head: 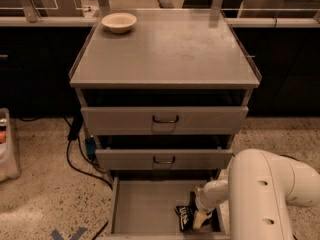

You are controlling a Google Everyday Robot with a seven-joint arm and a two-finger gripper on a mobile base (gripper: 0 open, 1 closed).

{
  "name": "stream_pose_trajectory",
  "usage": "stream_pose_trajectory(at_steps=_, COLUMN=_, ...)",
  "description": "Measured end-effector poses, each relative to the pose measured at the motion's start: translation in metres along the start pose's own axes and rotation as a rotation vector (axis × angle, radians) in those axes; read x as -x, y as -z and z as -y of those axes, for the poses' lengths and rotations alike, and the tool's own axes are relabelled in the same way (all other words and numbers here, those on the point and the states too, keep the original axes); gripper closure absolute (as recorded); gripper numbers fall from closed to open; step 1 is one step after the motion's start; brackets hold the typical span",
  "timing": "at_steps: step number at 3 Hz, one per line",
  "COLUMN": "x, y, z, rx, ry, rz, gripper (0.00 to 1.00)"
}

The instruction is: Pick blue chip bag from bottom drawer and place on counter

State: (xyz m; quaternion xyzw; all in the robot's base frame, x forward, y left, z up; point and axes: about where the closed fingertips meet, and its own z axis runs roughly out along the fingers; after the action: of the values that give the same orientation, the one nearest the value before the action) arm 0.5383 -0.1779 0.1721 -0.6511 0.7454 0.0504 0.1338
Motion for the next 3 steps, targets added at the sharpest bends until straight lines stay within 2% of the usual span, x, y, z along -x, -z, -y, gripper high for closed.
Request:
stream_pose_trajectory(at_steps=1, x=0.001, y=-0.024, z=0.005, rx=0.005, ry=0.026, rz=0.013, gripper=0.00)
stream_pose_trajectory(at_steps=2, x=-0.009, y=-0.044, z=0.003, rx=0.041, ry=0.034, rz=0.004, gripper=0.00)
stream_pose_trajectory(at_steps=3, x=-0.019, y=-0.060, z=-0.005, rx=0.108, ry=0.026, rz=-0.015, gripper=0.00)
